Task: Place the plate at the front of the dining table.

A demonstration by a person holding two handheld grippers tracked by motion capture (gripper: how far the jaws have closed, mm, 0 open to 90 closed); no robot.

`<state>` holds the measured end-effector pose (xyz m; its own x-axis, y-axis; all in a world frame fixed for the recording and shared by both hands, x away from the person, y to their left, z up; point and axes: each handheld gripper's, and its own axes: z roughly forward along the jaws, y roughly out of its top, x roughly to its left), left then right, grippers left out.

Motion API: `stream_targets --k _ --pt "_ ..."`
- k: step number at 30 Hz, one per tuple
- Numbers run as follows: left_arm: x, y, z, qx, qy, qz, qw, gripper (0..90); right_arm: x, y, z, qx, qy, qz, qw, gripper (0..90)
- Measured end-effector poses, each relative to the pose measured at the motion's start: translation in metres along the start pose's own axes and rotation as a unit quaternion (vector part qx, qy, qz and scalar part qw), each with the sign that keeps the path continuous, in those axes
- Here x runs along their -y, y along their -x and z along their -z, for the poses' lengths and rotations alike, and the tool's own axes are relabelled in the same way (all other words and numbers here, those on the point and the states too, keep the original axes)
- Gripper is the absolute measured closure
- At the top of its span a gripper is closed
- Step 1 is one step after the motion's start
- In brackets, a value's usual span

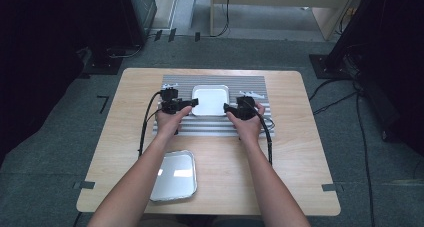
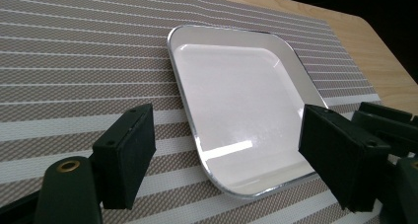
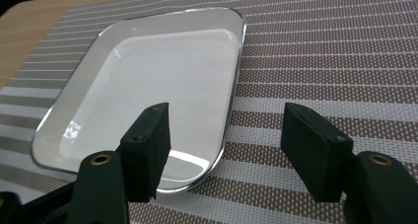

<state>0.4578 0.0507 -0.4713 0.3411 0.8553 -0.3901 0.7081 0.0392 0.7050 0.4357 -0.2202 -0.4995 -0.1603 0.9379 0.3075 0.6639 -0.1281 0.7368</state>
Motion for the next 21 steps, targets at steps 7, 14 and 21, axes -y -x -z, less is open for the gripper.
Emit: stream_targets --k 7,14,21 --pt "0.010 -0.012 0.023 -0.003 0.010 0.000 0.9999 21.4 0.004 -0.004 0.014 -0.024 -0.003 0.049 0.9985 29.8" --pt "0.015 -0.019 0.045 -0.005 0.023 -0.014 0.9996 20.9 0.010 -0.008 0.025 -0.025 -0.001 0.069 0.9973 27.5" --pt "0.021 -0.024 0.063 -0.002 0.040 -0.011 0.9991 20.9 0.012 -0.007 0.040 -0.018 0.017 0.091 0.9956 23.7"
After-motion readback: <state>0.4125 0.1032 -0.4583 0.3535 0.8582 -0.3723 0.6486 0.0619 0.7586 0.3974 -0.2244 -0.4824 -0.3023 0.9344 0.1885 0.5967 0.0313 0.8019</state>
